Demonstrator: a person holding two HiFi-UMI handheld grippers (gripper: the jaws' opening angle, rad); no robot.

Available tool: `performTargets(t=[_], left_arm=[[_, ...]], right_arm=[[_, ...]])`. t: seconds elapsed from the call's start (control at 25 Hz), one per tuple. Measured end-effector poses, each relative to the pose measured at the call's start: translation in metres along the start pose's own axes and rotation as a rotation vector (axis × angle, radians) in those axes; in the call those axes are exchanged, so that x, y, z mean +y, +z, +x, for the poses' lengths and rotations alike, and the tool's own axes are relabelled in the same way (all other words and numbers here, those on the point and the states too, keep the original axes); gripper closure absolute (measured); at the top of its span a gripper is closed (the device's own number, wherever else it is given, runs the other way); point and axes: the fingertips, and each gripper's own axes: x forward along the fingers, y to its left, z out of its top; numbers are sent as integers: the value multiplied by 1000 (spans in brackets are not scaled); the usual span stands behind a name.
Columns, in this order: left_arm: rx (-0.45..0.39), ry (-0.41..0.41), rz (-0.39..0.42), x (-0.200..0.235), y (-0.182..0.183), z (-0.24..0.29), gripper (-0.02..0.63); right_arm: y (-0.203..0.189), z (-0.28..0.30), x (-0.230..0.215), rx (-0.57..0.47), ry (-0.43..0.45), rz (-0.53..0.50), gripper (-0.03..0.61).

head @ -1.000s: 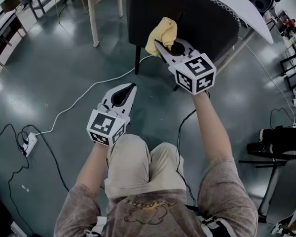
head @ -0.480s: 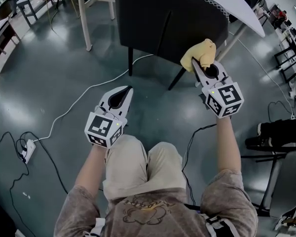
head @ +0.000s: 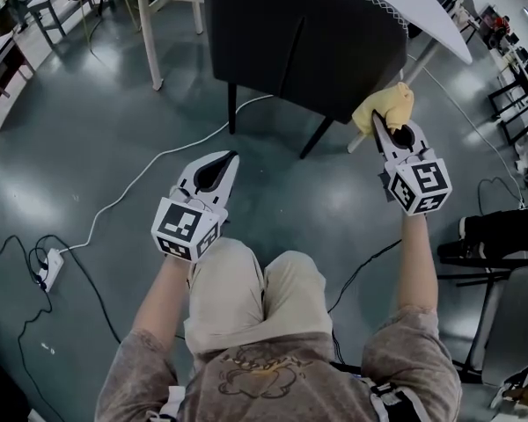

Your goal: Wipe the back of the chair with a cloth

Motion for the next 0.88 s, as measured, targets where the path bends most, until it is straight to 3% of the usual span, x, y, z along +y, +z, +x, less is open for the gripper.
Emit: performTargets(t=[0.36,0.88], left_arm=[[-7,0,5,5,2,-4,604],[-3,26,2,19,-3,-10,604]], right_arm=[[-9,29,6,29,47,19,514],[31,108,63,-33,203,6,514]])
